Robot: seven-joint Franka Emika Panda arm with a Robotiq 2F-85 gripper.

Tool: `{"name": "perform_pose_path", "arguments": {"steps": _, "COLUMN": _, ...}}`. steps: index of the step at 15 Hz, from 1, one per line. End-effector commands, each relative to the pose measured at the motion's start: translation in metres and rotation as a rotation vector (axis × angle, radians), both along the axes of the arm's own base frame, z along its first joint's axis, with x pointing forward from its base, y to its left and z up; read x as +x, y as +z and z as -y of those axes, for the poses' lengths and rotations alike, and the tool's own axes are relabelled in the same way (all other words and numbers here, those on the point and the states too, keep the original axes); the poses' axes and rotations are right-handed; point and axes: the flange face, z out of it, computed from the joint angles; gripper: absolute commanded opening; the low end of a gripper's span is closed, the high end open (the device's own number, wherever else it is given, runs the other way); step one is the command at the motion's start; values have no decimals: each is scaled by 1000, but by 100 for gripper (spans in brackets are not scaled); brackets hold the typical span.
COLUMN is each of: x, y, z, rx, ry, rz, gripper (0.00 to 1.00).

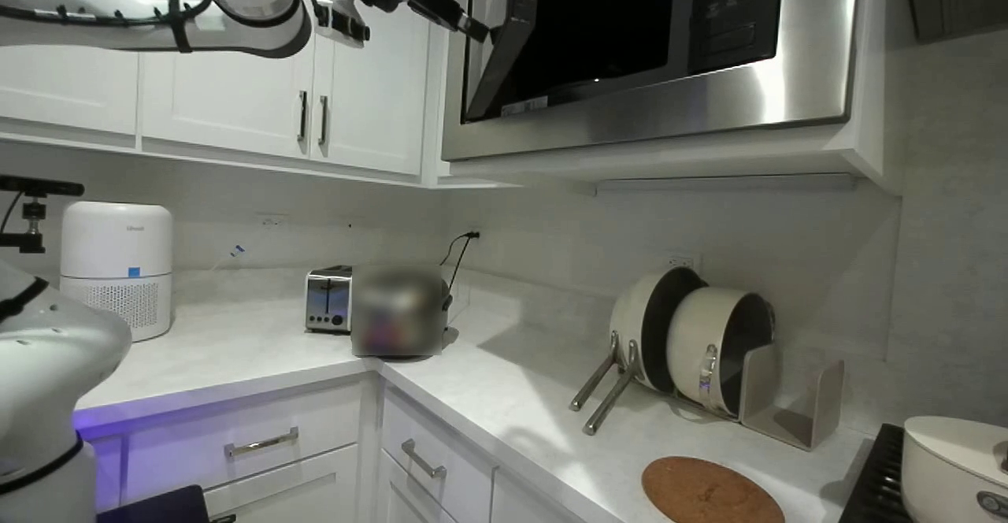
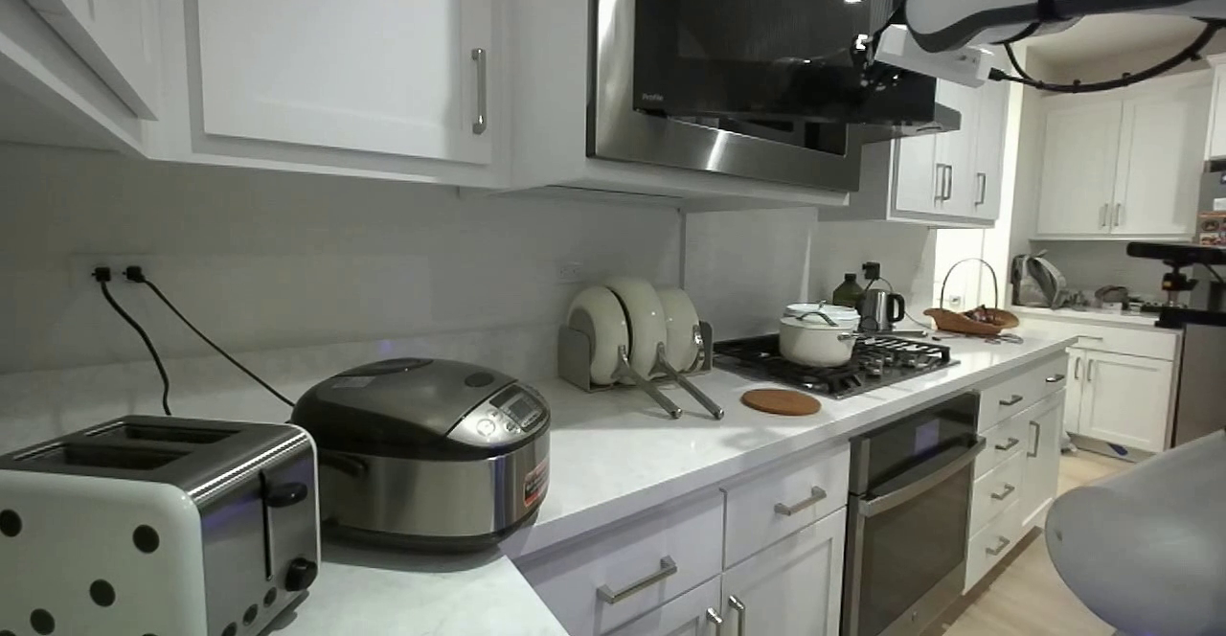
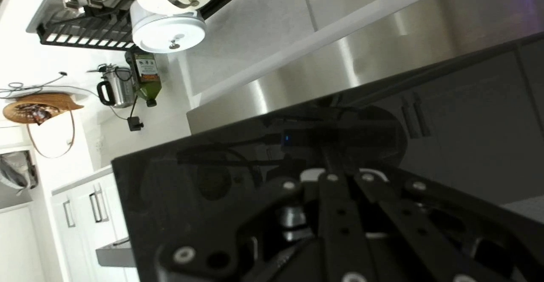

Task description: Close the microwave door

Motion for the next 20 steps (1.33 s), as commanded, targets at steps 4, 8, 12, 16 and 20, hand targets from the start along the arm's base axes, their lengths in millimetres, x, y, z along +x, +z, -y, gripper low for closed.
{"name": "perform_pose_path", "arguments": {"steps": 4, "x": 5, "y": 11, "z": 30, "rx": 57, "ry": 112, "rz": 32, "gripper": 0}}
{"name": "perform_pose_path", "arguments": {"steps": 8, "x": 0, "y": 16, "z": 44, "rx": 63, "ry": 97, "rz": 47, "gripper": 0}}
{"name": "perform_pose_path", "arguments": {"steps": 12, "x": 0, "y": 20, "z": 51, "rx": 72, "ry": 92, "rz": 52, "gripper": 0}}
{"name": "perform_pose_path", "arguments": {"steps": 16, "x": -2, "y": 22, "z": 68, "rx": 91, "ry": 67, "rz": 66, "gripper": 0}}
{"name": "perform_pose_path", "arguments": {"steps": 20, "x": 14, "y": 15, "z": 69, "rx": 101, "ry": 67, "rz": 53, "gripper": 0}}
